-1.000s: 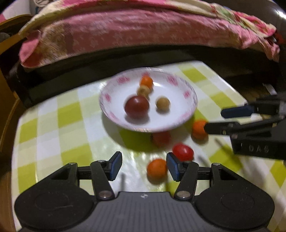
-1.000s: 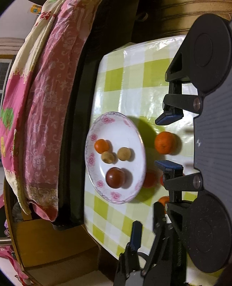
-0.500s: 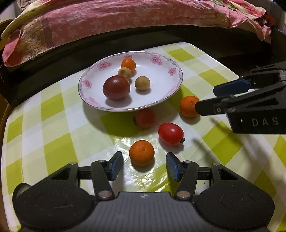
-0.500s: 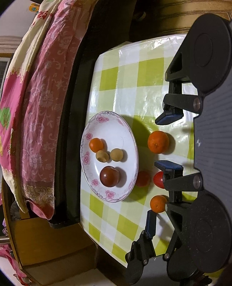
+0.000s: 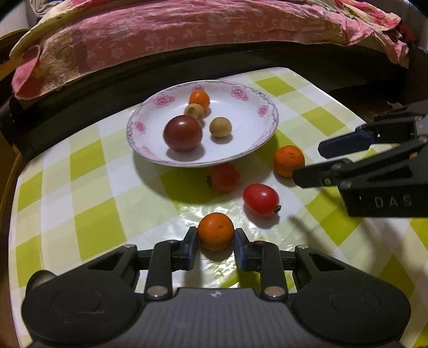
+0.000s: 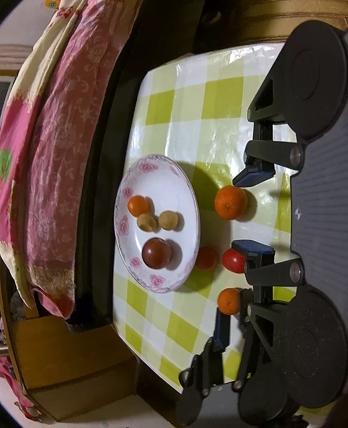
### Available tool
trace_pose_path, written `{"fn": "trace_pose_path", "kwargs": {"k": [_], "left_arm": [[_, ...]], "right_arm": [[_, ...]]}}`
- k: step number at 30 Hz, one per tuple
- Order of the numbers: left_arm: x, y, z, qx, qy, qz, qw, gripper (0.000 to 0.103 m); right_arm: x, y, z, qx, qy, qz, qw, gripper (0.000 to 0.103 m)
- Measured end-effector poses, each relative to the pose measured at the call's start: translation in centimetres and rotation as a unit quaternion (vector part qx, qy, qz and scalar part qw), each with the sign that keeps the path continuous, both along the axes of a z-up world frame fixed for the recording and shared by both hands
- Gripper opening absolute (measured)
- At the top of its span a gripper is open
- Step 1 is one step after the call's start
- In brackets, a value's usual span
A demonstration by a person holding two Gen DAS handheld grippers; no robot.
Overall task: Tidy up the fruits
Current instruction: 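Grasp a red cherry tomato with the right gripper while the left grasps a mandarin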
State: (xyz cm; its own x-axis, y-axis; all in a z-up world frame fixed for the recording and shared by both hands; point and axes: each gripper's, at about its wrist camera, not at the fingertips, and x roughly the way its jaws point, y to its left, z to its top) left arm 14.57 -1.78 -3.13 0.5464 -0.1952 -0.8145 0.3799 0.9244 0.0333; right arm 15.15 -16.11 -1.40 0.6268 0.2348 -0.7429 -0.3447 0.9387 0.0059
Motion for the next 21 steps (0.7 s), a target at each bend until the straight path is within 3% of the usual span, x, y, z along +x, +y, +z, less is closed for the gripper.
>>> {"fn": "trace_pose_path", "kwargs": {"k": [21], "left_arm": [[-0.8, 1.3, -0.4, 0.003, -0.006, -0.010, 0.9999, 0.039]], "right_arm": [[1.4, 4.6, -2.1, 0.008, 0.031, 0.058, 0.998, 0.040]]}}
